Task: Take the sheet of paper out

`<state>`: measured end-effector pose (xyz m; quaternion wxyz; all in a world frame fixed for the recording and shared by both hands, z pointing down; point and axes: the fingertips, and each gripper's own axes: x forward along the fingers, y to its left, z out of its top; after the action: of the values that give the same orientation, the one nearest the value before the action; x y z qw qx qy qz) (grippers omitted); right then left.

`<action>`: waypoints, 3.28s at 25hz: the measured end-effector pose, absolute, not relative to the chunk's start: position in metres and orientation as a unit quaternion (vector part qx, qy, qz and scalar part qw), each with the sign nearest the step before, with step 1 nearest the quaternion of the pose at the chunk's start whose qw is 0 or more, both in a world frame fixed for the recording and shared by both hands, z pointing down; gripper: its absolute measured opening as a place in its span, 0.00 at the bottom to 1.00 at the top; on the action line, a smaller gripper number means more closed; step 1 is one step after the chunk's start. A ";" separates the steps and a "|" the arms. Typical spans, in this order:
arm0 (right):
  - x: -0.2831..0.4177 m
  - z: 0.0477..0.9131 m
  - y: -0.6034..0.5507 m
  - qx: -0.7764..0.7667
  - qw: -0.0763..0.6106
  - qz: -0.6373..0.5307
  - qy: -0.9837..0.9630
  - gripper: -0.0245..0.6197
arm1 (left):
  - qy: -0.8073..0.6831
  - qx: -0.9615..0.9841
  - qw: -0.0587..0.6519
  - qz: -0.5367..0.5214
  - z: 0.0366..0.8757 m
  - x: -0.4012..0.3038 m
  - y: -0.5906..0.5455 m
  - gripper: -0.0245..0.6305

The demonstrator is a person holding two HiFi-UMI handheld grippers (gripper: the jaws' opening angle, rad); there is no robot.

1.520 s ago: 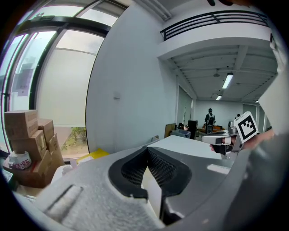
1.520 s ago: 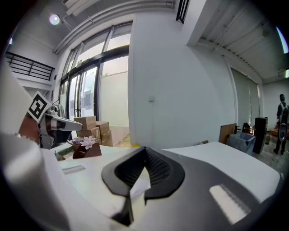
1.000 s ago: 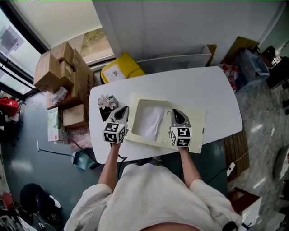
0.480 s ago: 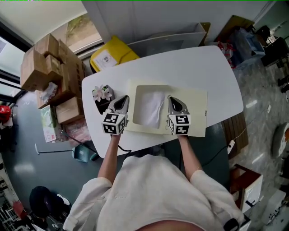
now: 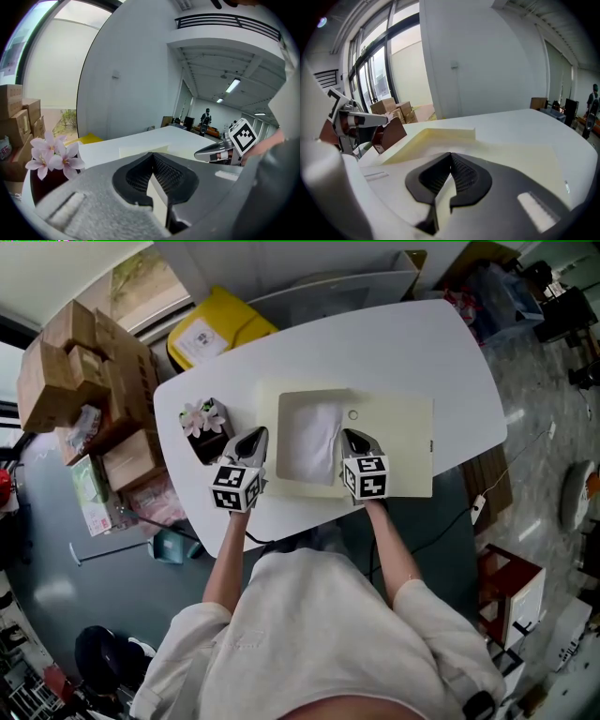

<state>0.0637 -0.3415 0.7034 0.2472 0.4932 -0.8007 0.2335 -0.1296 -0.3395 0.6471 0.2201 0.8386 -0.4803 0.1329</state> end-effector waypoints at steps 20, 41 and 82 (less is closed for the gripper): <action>0.046 0.792 -0.327 0.418 0.355 0.319 -0.773 0.22 | -0.480 0.836 0.231 0.131 0.658 -0.134 -0.332 0.05; 0.081 0.781 -0.331 0.458 0.352 0.287 -0.764 0.05 | -0.475 0.841 0.224 0.131 0.650 -0.122 -0.331 0.05; 0.247 0.619 -0.323 0.614 0.225 0.139 -0.744 0.04 | -0.415 0.890 0.153 0.109 0.580 0.003 -0.344 0.05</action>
<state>0.2472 -0.3226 0.6193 0.2248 0.6139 -0.7439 0.1387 0.0033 -0.3436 0.5804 0.1535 0.8900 -0.4153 0.1087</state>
